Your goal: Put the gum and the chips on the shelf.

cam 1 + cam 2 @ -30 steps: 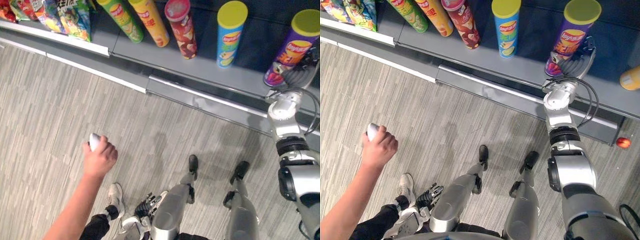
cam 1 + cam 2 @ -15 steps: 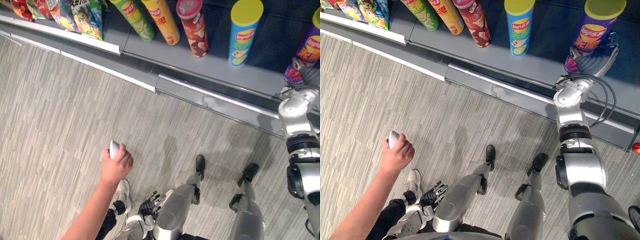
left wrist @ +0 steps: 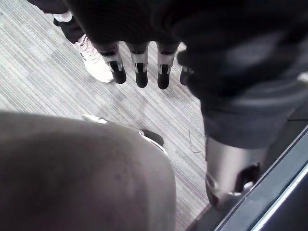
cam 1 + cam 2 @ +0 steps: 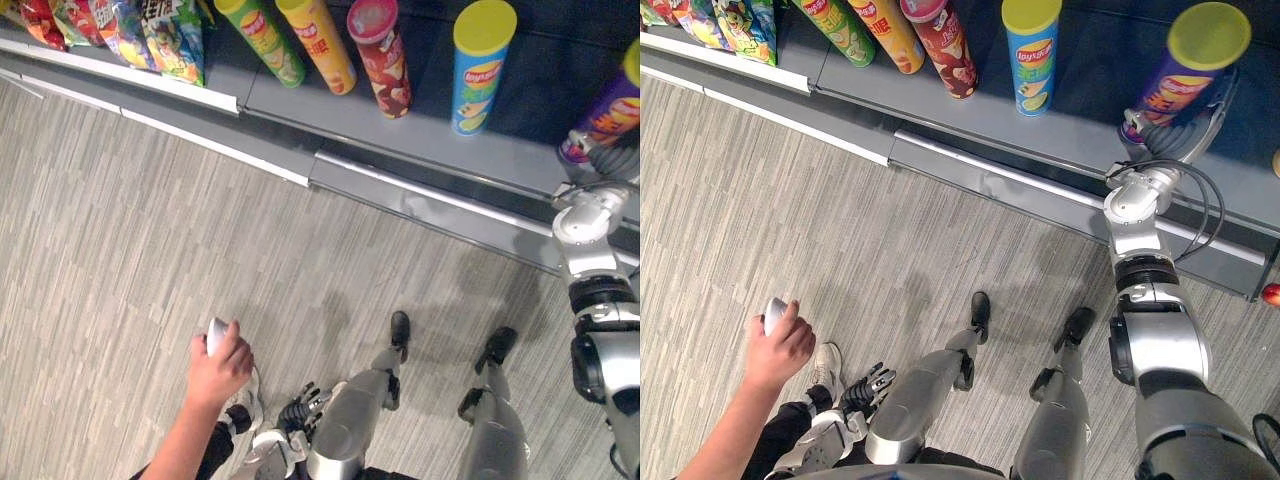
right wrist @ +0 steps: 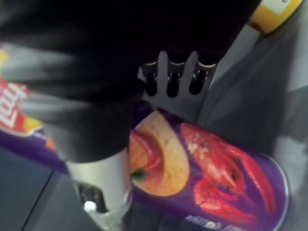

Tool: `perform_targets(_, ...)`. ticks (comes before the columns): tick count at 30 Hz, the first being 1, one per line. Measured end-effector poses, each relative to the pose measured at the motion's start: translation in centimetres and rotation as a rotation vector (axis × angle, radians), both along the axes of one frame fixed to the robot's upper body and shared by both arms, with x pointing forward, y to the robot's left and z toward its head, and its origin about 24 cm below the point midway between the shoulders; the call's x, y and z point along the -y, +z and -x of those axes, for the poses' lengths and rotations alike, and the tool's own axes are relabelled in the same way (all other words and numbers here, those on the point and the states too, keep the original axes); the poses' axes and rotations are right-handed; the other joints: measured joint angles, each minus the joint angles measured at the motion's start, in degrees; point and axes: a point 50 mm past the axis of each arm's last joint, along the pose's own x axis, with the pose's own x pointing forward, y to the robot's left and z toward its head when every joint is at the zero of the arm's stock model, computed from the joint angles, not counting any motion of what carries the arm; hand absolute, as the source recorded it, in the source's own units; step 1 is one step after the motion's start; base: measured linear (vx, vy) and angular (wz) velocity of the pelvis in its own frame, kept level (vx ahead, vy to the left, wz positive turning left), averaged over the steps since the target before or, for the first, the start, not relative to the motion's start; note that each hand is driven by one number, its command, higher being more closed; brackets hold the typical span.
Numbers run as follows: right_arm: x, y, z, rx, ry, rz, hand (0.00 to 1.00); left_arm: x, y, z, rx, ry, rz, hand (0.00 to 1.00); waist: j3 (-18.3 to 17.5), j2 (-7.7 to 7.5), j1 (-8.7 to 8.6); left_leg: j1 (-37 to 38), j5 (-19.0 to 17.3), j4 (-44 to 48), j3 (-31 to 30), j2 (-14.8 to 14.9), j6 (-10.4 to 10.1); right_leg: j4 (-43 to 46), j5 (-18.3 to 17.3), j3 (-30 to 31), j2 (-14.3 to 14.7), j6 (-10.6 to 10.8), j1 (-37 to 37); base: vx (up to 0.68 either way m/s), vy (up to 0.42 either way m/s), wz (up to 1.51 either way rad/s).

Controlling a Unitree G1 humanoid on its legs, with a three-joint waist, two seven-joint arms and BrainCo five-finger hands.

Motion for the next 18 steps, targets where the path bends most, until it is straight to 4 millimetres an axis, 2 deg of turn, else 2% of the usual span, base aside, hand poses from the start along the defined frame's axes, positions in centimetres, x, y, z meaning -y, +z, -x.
perform_targets(6, -0.6, -1.8, -0.1, -0.042, 0.019, -0.022, 0.00, -0.2, -0.1, 0.1, -0.003, 0.008, -0.003, 0.00, 0.0, -0.04, -0.41, 1.2, 0.0, 0.0, 0.2, 0.2, 0.0, 0.0, 0.0, 0.1, 0.1, 0.0, 1.2, 0.04, -0.006, -0.03)
perform_targets(10, -2.2, -4.3, -0.2, -0.093, 0.058, -0.081, 0.00, -0.4, -0.2, 0.2, -0.010, 0.018, -0.005, 0.00, 0.2, -0.29, -1.59, 3.5, -0.1, -0.5, 0.3, 0.4, -0.1, -0.1, 0.0, 0.2, 0.6, 0.0, 3.2, 0.05, -0.009, -0.03)
perform_targets(13, -3.1, -7.0, 0.3, -0.143, 0.074, -0.135, 0.00, -0.7, -0.1, 0.2, -0.010, 0.043, -0.001, 0.00, 0.9, -1.29, -2.08, 5.5, -0.4, -1.0, 0.6, 0.9, -0.5, -0.9, -0.1, 0.7, 1.3, 0.0, 5.1, 0.06, -0.019, -0.11)
perform_targets(15, -3.8, -8.7, 0.7, -0.173, 0.078, -0.193, 0.00, -1.2, -0.1, 0.3, -0.009, 0.070, -0.002, 0.00, 1.6, -2.33, -3.09, 6.4, -0.7, -1.0, 0.5, 1.3, -1.0, -1.7, -0.1, 0.6, 1.6, 0.0, 6.4, 0.07, -0.020, -0.02)
perform_targets(18, -4.2, -13.1, 2.5, -0.273, 0.053, -0.310, 0.00, -1.8, 0.0, 0.1, 0.000, 0.108, -0.001, 0.00, 2.7, -3.99, -3.57, 8.8, -0.9, -1.1, 0.6, 2.0, -1.2, -2.0, -0.1, 0.7, 2.4, 0.0, 8.9, 0.06, -0.022, -0.06)
